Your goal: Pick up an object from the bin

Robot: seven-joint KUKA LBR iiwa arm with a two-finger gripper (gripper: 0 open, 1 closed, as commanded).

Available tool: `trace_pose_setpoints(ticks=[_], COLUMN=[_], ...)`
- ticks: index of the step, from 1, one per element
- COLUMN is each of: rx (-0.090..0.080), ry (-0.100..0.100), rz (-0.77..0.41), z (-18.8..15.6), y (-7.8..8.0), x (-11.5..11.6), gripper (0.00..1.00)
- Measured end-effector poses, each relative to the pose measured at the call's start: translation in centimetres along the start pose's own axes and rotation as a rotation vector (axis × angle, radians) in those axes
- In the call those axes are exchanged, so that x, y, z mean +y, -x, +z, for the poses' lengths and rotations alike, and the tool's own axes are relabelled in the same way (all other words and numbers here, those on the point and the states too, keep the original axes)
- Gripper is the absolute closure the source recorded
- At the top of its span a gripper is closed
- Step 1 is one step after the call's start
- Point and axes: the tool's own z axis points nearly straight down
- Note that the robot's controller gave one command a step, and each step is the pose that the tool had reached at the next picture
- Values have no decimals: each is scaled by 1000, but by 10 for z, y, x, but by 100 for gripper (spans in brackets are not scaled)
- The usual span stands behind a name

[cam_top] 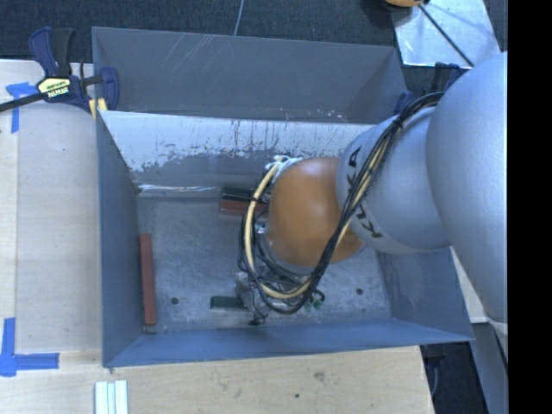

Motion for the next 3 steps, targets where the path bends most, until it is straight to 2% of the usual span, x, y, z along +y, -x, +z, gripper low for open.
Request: trace_pose_setpoints(ticks=[1,2,3], rx=[-10,-10,-1], ry=[-1,-1,1], rz=[1,1,33], z=[0,0,-21], y=[2,2,36], x=[0,0,-41], gripper=[0,0,0])
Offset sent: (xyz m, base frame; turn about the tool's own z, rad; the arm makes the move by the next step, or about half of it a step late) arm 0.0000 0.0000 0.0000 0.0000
